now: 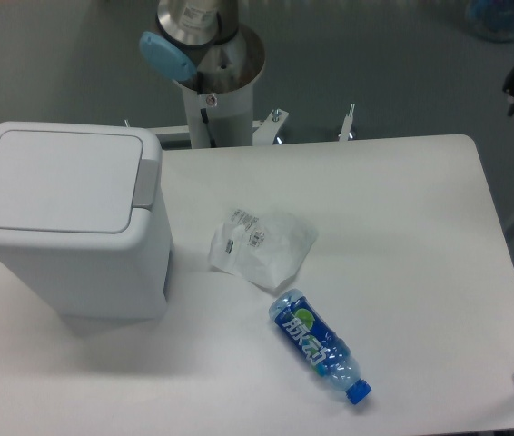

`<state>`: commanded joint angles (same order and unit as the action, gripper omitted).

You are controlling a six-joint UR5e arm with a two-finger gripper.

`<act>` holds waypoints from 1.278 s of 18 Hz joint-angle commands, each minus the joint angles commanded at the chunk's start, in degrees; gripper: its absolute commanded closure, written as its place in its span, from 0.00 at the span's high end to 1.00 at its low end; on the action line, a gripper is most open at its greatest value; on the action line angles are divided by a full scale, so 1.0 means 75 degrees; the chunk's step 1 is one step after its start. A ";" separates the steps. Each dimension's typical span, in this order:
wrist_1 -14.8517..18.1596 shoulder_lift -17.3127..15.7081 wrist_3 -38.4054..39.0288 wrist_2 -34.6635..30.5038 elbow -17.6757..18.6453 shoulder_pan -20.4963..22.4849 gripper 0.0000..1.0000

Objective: Open the trash can
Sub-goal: 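Move the open gripper into view above the table, then move the open gripper over to the white trash can's lid edge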

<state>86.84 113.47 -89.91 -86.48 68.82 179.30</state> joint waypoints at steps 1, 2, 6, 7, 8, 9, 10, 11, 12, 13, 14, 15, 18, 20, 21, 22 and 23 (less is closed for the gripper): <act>0.0000 0.0000 -0.0012 0.0000 0.0000 0.0000 1.00; 0.0012 -0.0012 0.0000 0.0035 0.0000 0.0012 1.00; 0.0047 -0.0187 0.0000 0.0455 0.0186 -0.0012 1.00; 0.0000 -0.0234 0.0000 0.0550 0.0478 -0.0047 1.00; -0.0023 -0.0339 0.0012 0.0644 0.0770 -0.0082 1.00; -0.0058 -0.0607 0.0081 0.0691 0.1029 -0.0117 1.00; -0.0117 -0.0888 0.0186 0.0691 0.1263 -0.0129 1.00; -0.0140 -0.1053 0.0338 0.0691 0.1440 -0.0199 1.00; -0.0141 -0.1205 0.0560 0.0691 0.1557 -0.0396 1.00; -0.0141 -0.1311 0.1003 0.0703 0.1570 -0.0607 1.00; -0.0141 -0.1382 0.1599 0.0680 0.1570 -0.0807 1.00; -0.0141 -0.1464 0.2174 0.0656 0.1582 -0.1029 1.00; -0.0129 -0.1710 0.3197 0.0726 0.1512 -0.1558 1.00; -0.0059 -0.1909 0.3351 0.0808 0.1512 -0.1932 1.00; 0.0046 -0.2084 0.3491 0.0809 0.1570 -0.2026 1.00; 0.0163 -0.2167 0.3678 0.0820 0.1605 -0.2120 1.00; 0.0280 -0.2226 0.3854 0.0832 0.1594 -0.2295 1.00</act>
<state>88.94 96.77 -61.01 -80.25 80.77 162.08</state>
